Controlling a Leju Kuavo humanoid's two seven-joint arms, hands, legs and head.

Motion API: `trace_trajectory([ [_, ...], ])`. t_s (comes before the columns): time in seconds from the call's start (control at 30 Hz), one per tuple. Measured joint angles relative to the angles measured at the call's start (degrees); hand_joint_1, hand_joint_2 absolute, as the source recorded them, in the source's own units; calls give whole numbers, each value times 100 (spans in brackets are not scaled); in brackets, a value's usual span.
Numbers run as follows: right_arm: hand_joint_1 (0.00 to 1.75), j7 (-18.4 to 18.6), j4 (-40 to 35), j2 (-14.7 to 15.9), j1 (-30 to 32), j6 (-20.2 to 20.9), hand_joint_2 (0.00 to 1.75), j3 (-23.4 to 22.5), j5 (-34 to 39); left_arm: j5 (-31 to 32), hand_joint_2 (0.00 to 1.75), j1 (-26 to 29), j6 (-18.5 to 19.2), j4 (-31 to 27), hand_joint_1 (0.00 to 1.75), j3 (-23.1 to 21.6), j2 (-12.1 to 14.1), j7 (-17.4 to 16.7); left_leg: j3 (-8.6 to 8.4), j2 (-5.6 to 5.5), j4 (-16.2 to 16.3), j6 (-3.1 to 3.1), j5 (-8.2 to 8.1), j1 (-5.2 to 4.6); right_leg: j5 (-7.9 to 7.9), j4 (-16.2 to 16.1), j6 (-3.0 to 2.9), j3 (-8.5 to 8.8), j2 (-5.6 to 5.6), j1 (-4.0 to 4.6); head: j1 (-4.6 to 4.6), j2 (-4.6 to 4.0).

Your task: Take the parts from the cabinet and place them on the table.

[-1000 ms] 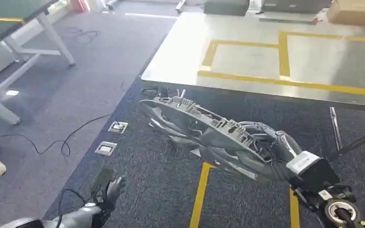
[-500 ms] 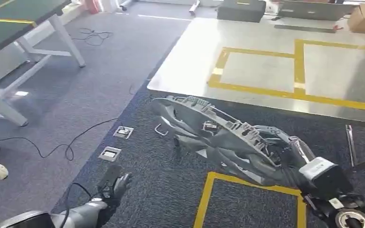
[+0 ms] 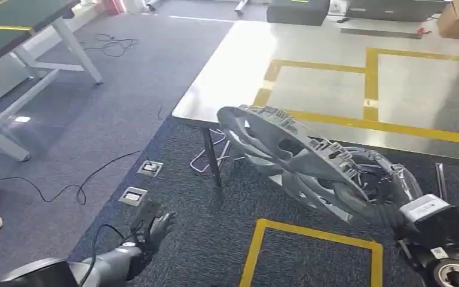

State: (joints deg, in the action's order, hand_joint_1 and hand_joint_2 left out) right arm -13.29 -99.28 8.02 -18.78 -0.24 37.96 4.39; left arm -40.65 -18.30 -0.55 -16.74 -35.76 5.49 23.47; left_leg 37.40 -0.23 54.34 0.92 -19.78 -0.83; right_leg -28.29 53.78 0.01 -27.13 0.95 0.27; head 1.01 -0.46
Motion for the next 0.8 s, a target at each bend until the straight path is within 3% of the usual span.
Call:
trace_trajectory([
  [0.07, 175, 15, -57, 0, -33, -114, 175, -107, -66, 2, 0, -2, 0, 0, 0, 0, 0, -9, -75, 4, -58, 64, -44, 10, 4, 11, 58, 118, -7, 14, -2, 0],
  [0.1, 175, 57, -76, 0, -55, -222, 175, -157, -150, 4, 0, -3, 0, -2, 0, 0, -13, -9, -173, -2, -109, 71, -40, 61, -61, 79, 82, 50, -25, 10, -2, 0],
  [0.13, 175, 94, -85, 0, -97, -390, 175, -209, -266, 4, 0, -13, 0, 0, 0, 0, -11, -9, -237, -2, -126, 92, -66, 63, -84, 367, 102, -55, -40, 9, 13, 0],
  [0.17, 175, 170, -98, 8, -152, -598, 175, -268, -409, 7, 0, -29, 0, 0, 0, 0, -11, -9, -267, -2, -126, 121, -95, 66, -193, 837, 126, -297, -42, -2, 13, 0],
  [0.23, 175, 324, -105, 46, -238, -995, 175, -422, -573, 13, 0, -27, 2, 0, 0, 0, -28, -9, -327, -7, -125, 122, -169, 66, -580, 1750, 187, -873, -43, -37, 2, 0],
  [0.27, 175, 383, -98, 52, -284, -1137, 175, -498, -559, 15, 0, -20, 2, 0, 0, 0, -35, -9, -368, -12, -122, 113, -208, 71, -694, 1968, 211, -1063, -44, -55, 9, 0],
  [0.3, 175, 415, -74, 94, -340, -1237, 175, -582, -500, 15, 0, -11, 4, 0, 0, 0, -44, -11, -425, -23, -122, 96, -249, 80, -635, 1937, 242, -1134, -46, -80, 7, 0],
  [0.33, 175, 422, -38, 135, -413, -1302, 175, -676, -403, 15, 0, -7, 4, 0, 0, 0, -57, -17, -503, -35, -120, 80, -299, 92, -411, 1659, 258, -1091, -51, -108, 8, 0],
  [0.4, 175, 409, 51, 192, -557, -1348, 175, -826, -282, 11, 0, -8, 15, 0, 0, 0, -74, -17, -666, -43, -110, 23, -411, 122, 379, 628, 302, -789, -63, -160, 9, 0],
  [0.43, 175, 387, 120, 231, -609, -1368, 175, -889, -241, 4, 0, -7, 17, 2, 0, 0, -68, -15, -666, -45, -113, -18, -456, 118, 711, 226, 330, -743, -65, -191, 39, 0],
  [0.47, 175, 358, 166, 253, -664, -1398, 175, -931, -212, 2, 0, -24, 20, 4, 0, 0, -74, -13, -667, -40, -78, -48, -462, 117, 527, 116, 310, -752, -62, -131, 39, 0],
  [0.5, 175, 365, 193, 258, -705, -1399, 175, -962, -205, -2, 0, -33, 20, 4, 0, 0, -68, -9, -601, -35, -74, -83, -481, 106, 533, 63, 195, -645, -75, -104, 22, 0],
  [0.53, 175, 352, 216, 258, -706, -1401, 175, -994, -199, -7, 0, -22, 20, 4, 0, 0, -68, -9, -610, -28, -48, -116, -492, 95, 548, 45, 137, -699, -74, -109, -47, 0],
  [0.57, 175, 352, 240, 260, -729, -1405, 175, -1016, -201, -5, 0, -20, 24, 4, 0, 0, -70, -9, -632, -24, -61, -143, -497, 92, 542, 66, 93, -677, -72, -100, -54, 0],
  [0.6, 175, 352, 253, 262, -738, -1427, 175, -1036, -201, -4, 0, -29, 39, 2, 0, 0, -76, -2, -618, -18, -4, -183, -541, 110, 535, 40, 63, -576, -64, -138, -61, 0],
  [0.63, 175, 356, 265, 267, -762, -1462, 175, -1049, -199, -2, 0, -35, 46, 2, 0, 0, -90, -2, -513, -9, 236, -200, -533, 122, 511, 19, 29, -540, -57, -126, -77, 0],
  [0.67, 175, 369, 295, 267, -786, -1512, 175, -1064, -184, 7, 0, -58, 52, 2, 0, 0, -92, 2, -271, -7, 633, -211, -617, 123, 488, 19, -4, -512, -67, -118, -98, 0],
  [0.73, 175, 363, 335, 269, -803, -1600, 175, -1093, -133, 7, 0, -58, 57, 2, 0, 0, -94, 0, 396, -7, 1601, -237, -948, 123, 421, 20, -55, -458, -63, -90, -100, 2],
  [0.77, 175, 356, 348, 269, -806, -1635, 175, -1115, -105, 9, 0, -48, 57, 4, 0, 0, -94, -2, 656, -7, 1903, -236, -1066, 121, 380, 20, -69, -420, -53, -75, -103, 2],
  [0.8, 175, 354, 363, 269, -808, -1641, 175, -1119, -98, 11, 0, -44, 59, 4, 0, 0, -94, -4, 776, -7, 1929, -218, -1030, 118, 341, 19, -76, -368, -41, -59, -105, 2],
])
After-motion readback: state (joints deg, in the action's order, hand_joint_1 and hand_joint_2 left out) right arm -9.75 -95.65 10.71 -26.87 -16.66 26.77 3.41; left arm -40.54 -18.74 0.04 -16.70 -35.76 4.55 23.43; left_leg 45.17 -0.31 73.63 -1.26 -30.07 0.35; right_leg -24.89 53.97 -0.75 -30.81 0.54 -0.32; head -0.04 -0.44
